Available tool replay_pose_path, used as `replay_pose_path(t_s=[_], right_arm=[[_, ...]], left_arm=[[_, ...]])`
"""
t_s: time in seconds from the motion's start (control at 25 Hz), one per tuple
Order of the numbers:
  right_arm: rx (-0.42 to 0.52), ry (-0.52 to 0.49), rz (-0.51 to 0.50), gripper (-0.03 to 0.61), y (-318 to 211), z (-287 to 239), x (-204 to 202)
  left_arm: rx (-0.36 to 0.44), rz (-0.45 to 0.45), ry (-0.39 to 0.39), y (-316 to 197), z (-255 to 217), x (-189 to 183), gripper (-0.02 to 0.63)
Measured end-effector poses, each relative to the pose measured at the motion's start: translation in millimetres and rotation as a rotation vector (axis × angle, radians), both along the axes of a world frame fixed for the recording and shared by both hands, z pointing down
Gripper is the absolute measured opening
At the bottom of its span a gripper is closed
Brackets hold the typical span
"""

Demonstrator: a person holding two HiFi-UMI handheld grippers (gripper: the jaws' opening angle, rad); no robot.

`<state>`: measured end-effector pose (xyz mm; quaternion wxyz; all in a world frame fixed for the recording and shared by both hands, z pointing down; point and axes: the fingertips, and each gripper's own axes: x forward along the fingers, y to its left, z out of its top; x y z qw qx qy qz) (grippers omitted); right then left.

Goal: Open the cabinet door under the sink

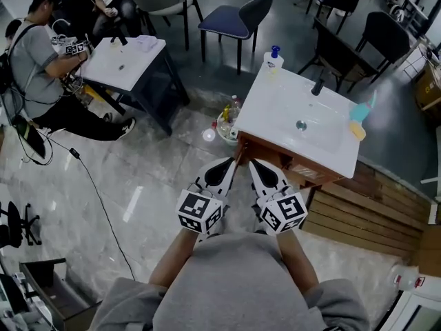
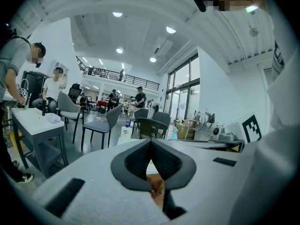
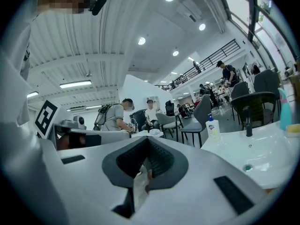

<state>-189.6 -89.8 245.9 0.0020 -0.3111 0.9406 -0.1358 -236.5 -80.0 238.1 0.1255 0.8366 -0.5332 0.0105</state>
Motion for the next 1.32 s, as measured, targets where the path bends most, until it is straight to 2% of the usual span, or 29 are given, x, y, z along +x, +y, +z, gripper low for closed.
replay_pose_path(t_s=[0.44,1.32], right_arm=[[0.154,0.002,0.011,0.008,-1,-44,-7],[0.150,-0.002,0.065,0.008,-8,-39,9]], left_arm=[[0.104,-0.022,-0.022,-9,-36,-11,0.008],[0.090,0.051,-0.012,-18,-24,10,0.008]])
